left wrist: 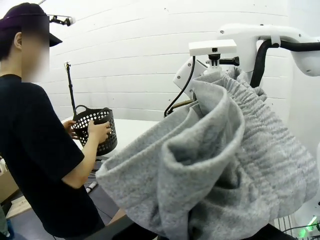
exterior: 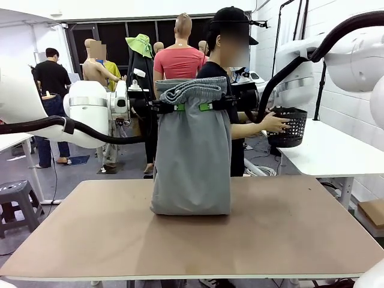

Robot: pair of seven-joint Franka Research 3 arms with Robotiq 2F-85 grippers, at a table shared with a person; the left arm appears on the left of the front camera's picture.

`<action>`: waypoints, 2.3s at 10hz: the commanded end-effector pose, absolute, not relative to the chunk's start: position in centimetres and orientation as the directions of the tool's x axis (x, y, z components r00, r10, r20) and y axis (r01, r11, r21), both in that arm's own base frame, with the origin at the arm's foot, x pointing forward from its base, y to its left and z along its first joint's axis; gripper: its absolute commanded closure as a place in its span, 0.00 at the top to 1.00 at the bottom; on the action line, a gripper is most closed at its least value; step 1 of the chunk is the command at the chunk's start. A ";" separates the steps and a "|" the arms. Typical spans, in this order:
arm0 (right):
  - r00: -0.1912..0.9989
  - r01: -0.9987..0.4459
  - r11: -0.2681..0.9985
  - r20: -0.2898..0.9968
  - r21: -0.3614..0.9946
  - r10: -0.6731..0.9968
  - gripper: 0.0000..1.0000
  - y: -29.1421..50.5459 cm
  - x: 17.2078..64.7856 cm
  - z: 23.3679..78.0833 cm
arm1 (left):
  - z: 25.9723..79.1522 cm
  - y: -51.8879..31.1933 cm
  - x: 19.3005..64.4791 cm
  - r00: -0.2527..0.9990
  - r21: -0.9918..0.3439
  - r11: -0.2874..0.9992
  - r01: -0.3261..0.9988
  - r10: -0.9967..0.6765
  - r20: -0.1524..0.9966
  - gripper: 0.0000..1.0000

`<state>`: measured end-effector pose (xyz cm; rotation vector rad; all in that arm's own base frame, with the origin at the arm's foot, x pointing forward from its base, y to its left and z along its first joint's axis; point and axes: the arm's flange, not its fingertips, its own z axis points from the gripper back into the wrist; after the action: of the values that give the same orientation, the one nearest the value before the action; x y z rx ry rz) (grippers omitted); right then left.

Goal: Fold the training pants.
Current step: Fold the Training pants in half.

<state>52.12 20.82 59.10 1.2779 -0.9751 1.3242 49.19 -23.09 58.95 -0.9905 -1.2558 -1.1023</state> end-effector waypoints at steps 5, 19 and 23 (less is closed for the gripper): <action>0.078 -0.982 -0.160 0.989 0.098 0.128 0.00 20.7 52.1 58.7 | 58.4 -23.2 49.2 0.001 0.016 0.204 0.979 -0.082 0.997 0.00; 0.200 -0.954 -0.183 0.960 0.236 0.195 0.00 22.4 60.2 53.8 | 53.4 -21.1 59.9 0.079 -0.068 0.291 0.954 -0.024 0.997 0.00; 0.501 -0.832 -0.164 0.845 0.530 0.189 0.00 22.3 56.4 49.4 | 50.8 -20.4 52.6 0.400 -0.395 0.221 0.892 0.024 0.916 0.00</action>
<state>58.10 22.92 50.05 1.4240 -0.6641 1.0844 54.45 -21.51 50.50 -1.1592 -1.0303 -0.8347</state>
